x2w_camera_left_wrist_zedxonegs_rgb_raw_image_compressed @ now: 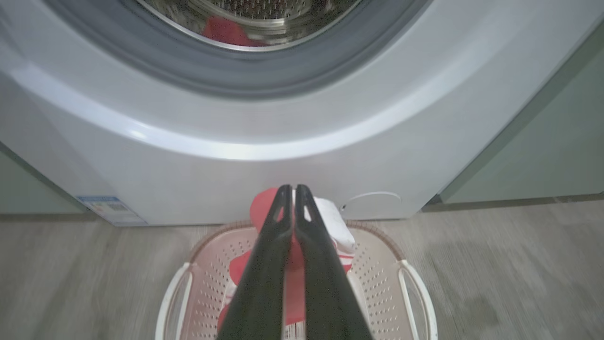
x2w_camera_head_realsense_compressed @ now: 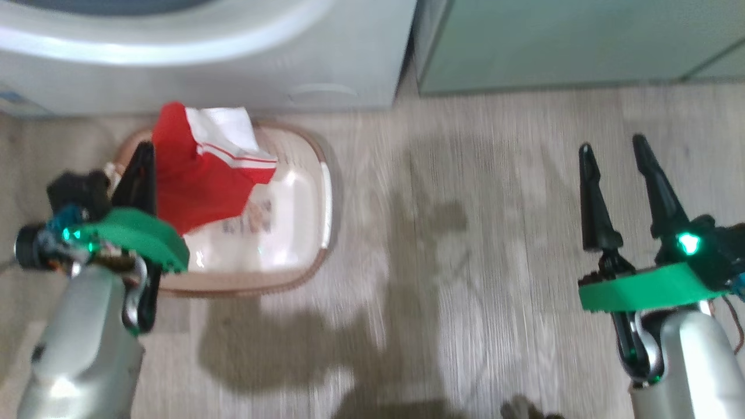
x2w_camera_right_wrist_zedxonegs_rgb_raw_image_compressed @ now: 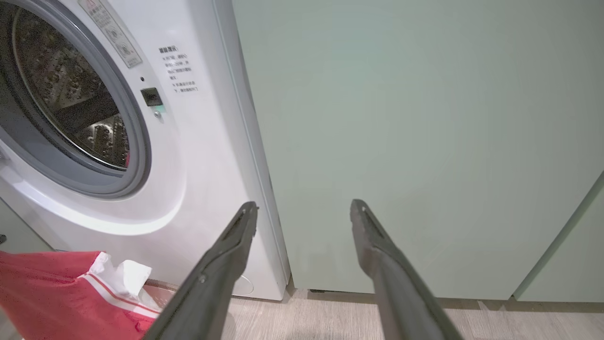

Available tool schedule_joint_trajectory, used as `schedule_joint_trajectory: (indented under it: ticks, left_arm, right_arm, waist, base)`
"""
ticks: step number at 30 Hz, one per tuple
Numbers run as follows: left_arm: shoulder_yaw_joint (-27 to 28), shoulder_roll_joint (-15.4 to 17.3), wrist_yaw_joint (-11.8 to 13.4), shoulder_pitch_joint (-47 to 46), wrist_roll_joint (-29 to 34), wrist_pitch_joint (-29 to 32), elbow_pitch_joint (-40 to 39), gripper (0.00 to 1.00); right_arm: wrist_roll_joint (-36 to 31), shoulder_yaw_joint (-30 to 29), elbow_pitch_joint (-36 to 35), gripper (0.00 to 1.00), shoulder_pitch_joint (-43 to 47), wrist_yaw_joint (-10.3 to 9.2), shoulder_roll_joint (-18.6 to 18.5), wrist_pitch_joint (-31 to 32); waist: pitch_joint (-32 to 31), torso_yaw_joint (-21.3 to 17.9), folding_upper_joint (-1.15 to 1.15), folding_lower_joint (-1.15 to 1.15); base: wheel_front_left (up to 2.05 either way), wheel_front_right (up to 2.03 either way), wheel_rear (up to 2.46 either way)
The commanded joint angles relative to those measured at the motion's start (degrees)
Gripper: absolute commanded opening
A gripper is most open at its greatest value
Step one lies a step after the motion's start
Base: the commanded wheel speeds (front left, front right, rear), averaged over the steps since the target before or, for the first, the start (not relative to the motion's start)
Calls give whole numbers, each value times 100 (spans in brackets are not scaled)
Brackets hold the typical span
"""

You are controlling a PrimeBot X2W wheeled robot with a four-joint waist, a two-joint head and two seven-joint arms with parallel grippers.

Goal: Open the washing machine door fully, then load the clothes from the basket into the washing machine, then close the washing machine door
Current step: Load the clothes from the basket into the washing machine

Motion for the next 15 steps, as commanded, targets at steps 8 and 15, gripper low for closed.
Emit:
schedule_joint_trajectory:
  ticks: [8,15]
  left_arm:
    - [279,344,427,1048,284,7,-2228,0]
    - [272,491,727,1905,363,407,-3580,0]
  right_arm:
    - [-64,-55,-174,100,433,0,-9,246]
    - [-12,0,-262,100,749,0,-9,400]
  waist:
    - [-1295,389,0,1]
    - [-1837,377,0,1]
  base:
    - [0,0,0]
    - [0,0,0]
